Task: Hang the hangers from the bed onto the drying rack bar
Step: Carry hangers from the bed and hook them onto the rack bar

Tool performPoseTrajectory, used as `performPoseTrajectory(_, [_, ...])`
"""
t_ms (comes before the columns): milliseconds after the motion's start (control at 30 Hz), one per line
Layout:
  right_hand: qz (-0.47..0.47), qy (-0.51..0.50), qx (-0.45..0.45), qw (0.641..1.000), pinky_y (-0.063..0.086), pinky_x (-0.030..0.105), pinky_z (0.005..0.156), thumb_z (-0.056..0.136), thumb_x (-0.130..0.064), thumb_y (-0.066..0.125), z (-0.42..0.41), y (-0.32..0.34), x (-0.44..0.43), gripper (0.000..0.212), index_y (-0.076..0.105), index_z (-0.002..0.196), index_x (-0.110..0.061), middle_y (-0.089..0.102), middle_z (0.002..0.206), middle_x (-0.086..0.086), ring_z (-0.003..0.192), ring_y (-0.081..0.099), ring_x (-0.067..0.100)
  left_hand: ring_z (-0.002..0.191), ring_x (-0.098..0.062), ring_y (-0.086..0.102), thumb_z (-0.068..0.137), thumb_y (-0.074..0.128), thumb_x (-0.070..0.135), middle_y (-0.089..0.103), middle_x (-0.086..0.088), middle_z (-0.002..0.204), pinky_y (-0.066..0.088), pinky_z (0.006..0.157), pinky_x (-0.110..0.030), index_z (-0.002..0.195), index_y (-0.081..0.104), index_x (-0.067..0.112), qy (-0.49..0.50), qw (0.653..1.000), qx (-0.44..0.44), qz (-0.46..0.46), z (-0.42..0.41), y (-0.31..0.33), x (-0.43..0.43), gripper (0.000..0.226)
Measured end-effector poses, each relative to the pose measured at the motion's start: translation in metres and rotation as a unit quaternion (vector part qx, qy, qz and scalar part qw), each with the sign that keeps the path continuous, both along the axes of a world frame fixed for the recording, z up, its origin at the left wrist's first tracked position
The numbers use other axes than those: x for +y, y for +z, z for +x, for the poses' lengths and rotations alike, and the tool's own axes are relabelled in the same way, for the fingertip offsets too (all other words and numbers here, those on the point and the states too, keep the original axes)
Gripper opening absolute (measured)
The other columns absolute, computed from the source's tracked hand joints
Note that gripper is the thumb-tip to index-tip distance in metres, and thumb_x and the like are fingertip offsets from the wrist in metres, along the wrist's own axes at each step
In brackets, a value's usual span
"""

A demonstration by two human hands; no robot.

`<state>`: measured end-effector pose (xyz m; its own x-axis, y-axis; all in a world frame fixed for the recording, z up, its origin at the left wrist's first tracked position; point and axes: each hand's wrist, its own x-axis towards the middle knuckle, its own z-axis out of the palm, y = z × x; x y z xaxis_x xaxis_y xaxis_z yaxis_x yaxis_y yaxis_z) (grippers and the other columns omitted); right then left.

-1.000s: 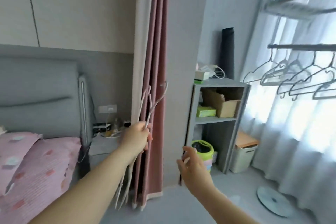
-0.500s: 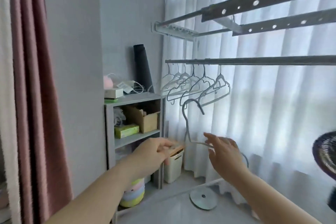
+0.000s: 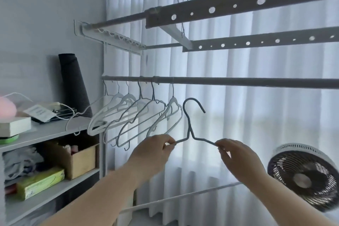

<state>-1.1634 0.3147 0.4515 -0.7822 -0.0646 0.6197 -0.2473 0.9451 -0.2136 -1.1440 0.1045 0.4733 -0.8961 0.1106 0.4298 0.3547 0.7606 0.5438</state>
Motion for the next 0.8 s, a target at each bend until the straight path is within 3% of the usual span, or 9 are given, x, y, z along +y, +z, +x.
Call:
performPoseTrajectory(100, [0.002,-0.023,0.036,0.999,0.041,0.028,0.092,0.087,-0.013,0.055,-0.023,0.012,0.014,0.030,0.060,0.117,-0.018,0.064,0.114,-0.006,0.112,0.056,0.020,0.052,-0.001,0.045,0.096,0.041,0.025,0.051,0.011,0.061,0.033,0.050,-0.018,0.104,0.060,0.025,-0.012,0.999,0.031,-0.003,-0.030,0.014,0.010,0.021])
performPoseTrajectory(200, [0.074,-0.033,0.147,0.986,0.054,0.039,0.073,0.057,0.001,0.081,-0.050,0.029,0.030,0.040,0.069,0.093,-0.010,0.072,0.090,0.004,0.085,0.069,0.030,0.057,-0.010,0.045,0.096,0.041,0.022,0.051,0.009,0.064,0.033,0.052,-0.021,0.107,0.061,0.021,-0.013,0.998,0.062,-0.002,-0.052,0.029,0.017,0.023])
performPoseTrajectory(267, [0.089,-0.049,0.194,0.976,0.053,0.046,0.072,0.049,0.003,0.084,-0.065,0.047,0.035,0.046,0.069,0.091,-0.006,0.072,0.092,0.011,0.084,0.069,0.034,0.056,-0.010,0.045,0.095,0.042,0.021,0.052,0.007,0.065,0.032,0.048,-0.017,0.106,0.062,0.020,0.002,0.997,0.078,0.002,-0.064,0.040,0.017,0.023])
performPoseTrajectory(367, [0.098,-0.059,0.213,0.970,0.045,0.051,0.090,0.061,0.002,0.078,-0.078,0.079,0.034,0.047,0.065,0.106,-0.002,0.064,0.115,0.018,0.105,0.061,0.039,0.055,-0.010,0.045,0.095,0.043,0.019,0.054,0.003,0.066,0.031,0.048,-0.020,0.104,0.064,0.016,0.024,0.995,0.090,0.017,-0.080,0.056,0.017,0.023])
performPoseTrajectory(467, [0.140,-0.087,0.157,0.974,0.015,0.040,0.113,0.089,-0.012,0.051,-0.088,0.104,0.035,0.050,0.038,0.137,-0.010,0.029,0.149,0.010,0.138,0.025,0.028,0.058,-0.012,0.047,0.095,0.042,0.019,0.059,0.001,0.069,0.033,0.050,-0.020,0.103,0.064,0.014,0.049,0.995,0.089,0.004,-0.094,0.071,0.018,0.023])
performPoseTrajectory(567, [0.164,-0.138,0.096,0.972,0.004,0.038,0.116,0.095,-0.021,0.039,-0.101,0.121,0.042,0.049,0.022,0.141,-0.014,0.018,0.152,0.004,0.142,0.010,0.024,0.071,-0.020,0.049,0.096,0.041,0.019,0.067,-0.009,0.090,0.038,0.064,-0.024,0.105,0.063,0.013,0.069,0.994,0.089,-0.013,-0.108,0.081,0.023,0.024])
performPoseTrajectory(800, [0.191,-0.139,0.072,0.969,0.003,0.042,0.116,0.095,-0.025,0.037,-0.117,0.129,0.054,0.056,0.012,0.144,-0.018,0.019,0.150,0.002,0.138,0.016,0.025,0.094,-0.033,0.061,0.097,0.037,0.017,0.067,-0.014,0.102,0.047,0.074,-0.030,0.111,0.060,0.011,0.100,0.992,0.068,-0.017,-0.134,0.079,0.042,0.028])
